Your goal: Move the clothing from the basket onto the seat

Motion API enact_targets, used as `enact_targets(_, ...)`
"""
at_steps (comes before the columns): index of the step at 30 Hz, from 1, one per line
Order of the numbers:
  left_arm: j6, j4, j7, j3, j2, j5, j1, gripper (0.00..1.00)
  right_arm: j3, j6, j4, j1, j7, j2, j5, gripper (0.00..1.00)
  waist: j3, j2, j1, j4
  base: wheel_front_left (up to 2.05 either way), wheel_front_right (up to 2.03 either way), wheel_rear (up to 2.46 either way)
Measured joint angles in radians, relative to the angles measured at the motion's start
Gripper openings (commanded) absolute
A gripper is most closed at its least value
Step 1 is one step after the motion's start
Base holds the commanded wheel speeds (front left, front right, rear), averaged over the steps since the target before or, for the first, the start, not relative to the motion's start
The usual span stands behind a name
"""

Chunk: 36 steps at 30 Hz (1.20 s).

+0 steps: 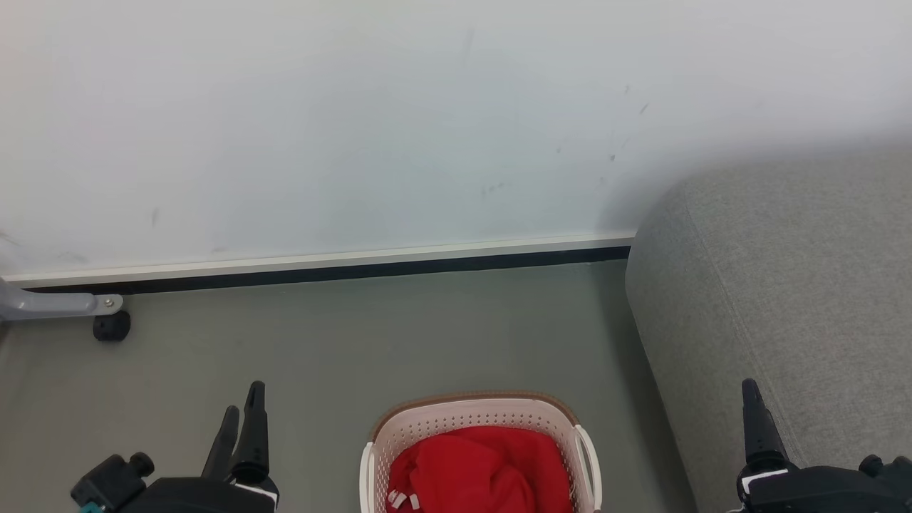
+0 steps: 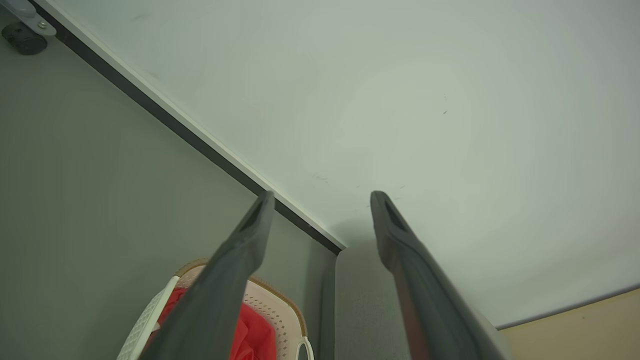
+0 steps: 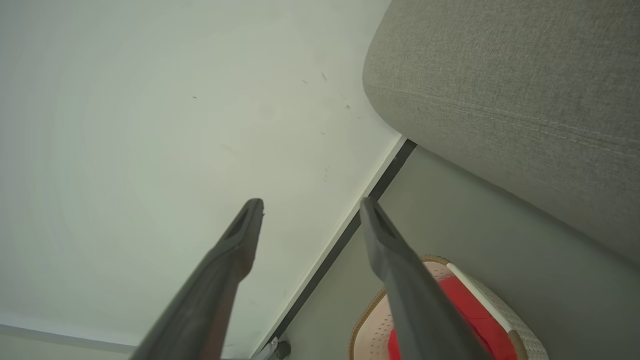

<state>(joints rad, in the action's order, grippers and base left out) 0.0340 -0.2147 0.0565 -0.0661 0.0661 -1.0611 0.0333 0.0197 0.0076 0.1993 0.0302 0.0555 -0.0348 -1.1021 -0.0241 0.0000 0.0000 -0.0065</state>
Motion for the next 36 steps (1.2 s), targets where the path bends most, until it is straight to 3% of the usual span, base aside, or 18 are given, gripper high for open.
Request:
enact_targets(21, -0.053, 0.025, 0.076, -0.078, 0.067, 0.388, -0.003, 1.00, 0.109, -0.053, -0.036, -0.003, 0.078, -0.039, 0.371, 1.00, -0.016, 0.0000, -0.0001, -0.007, 0.00, 0.00, 0.00)
enact_targets(36, -0.088, 0.025, 0.130, -0.100, 0.092, 0.584, -0.028, 1.00, 0.167, -0.085, -0.047, -0.022, 0.129, -0.050, 0.571, 1.00, -0.032, 0.0000, -0.0001, -0.012, 0.00, 0.00, 0.00)
